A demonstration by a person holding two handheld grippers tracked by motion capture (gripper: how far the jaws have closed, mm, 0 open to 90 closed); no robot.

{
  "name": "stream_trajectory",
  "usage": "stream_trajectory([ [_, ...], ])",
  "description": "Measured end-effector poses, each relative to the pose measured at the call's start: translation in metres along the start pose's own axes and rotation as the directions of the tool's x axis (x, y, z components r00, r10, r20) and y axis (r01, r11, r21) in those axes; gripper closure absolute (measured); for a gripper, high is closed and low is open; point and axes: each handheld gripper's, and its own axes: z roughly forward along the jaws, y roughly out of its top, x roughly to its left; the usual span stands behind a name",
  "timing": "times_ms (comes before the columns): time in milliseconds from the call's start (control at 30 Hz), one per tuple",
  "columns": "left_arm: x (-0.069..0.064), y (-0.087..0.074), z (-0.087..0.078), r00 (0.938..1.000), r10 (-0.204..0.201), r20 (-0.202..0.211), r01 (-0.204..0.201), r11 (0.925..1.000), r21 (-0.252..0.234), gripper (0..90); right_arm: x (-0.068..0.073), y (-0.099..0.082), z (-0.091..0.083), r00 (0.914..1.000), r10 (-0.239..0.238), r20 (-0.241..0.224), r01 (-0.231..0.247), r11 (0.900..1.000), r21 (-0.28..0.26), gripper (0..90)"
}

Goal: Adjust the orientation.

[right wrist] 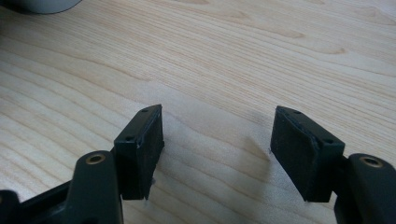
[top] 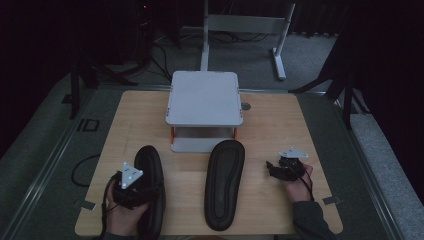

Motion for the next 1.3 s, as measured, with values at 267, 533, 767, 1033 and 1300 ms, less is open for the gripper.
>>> stream_trajectory([
  [267,0.023,0.000,-0.026,0.9992,-0.010,-0.038,0.010,0.9999,-0.009,40.3,0.001,0.000,0.000,1.0000,-0.002,0.000,0.002,1.0000,-0.001,34.4],
  [533,0.033,-0.003,-0.033,0.9991,-0.022,-0.037,0.023,0.9997,0.009,47.3,0.001,0.000,0.000,1.0000,0.000,-0.002,0.000,1.0000,-0.001,34.3],
  [767,0.037,-0.005,-0.039,0.9947,-0.020,-0.101,0.023,0.9991,0.035,50.5,0.001,0.000,0.000,1.0000,0.001,-0.003,-0.001,1.0000,-0.001,34.3],
  [1033,0.052,-0.020,-0.049,0.9871,-0.065,-0.146,0.074,0.9958,0.054,50.6,0.001,0.000,0.001,1.0000,0.002,-0.006,-0.002,1.0000,-0.002,34.4],
  [1300,0.072,-0.046,-0.029,0.9821,-0.116,-0.149,0.138,0.9790,0.150,51.2,0.002,0.001,0.001,0.9999,0.003,-0.011,-0.003,1.0000,-0.004,34.4],
])
